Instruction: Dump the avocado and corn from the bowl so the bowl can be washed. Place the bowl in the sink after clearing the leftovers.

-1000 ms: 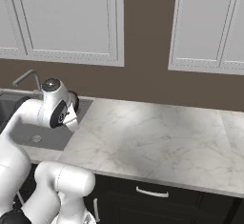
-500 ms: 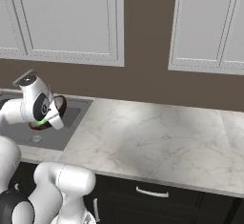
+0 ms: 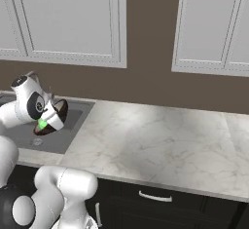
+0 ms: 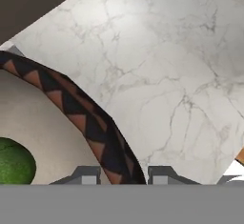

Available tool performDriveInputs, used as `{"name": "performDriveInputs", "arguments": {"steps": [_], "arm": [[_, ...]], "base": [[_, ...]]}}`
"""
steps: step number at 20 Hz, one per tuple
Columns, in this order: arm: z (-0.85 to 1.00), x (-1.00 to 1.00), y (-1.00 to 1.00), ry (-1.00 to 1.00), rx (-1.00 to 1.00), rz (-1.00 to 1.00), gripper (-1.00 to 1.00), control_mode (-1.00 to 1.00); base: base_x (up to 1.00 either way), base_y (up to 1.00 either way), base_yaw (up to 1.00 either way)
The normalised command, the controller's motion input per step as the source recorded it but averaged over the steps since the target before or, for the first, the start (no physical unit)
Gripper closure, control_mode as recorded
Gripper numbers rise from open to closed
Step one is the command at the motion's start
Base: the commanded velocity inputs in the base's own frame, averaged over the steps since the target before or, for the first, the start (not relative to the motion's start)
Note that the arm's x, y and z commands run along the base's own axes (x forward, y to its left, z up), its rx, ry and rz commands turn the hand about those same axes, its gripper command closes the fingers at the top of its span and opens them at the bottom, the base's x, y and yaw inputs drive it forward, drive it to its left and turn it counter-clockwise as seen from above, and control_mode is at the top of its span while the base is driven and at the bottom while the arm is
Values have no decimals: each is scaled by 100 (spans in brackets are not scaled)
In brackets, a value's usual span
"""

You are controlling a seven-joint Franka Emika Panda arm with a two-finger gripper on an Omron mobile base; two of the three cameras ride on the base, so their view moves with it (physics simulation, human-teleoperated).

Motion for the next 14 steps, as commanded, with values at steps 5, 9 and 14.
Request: {"name": "performDriveInputs", "arguments": {"steps": [5, 9, 14], "arm": [[-4, 0, 0, 1, -14, 0, 100, -100], [-2, 8, 9, 1, 0, 0, 100, -100], [-12, 5, 34, 2, 0, 0, 100, -100]], "base": [[0, 0, 0], [0, 0, 0], [0, 0, 0]]}}
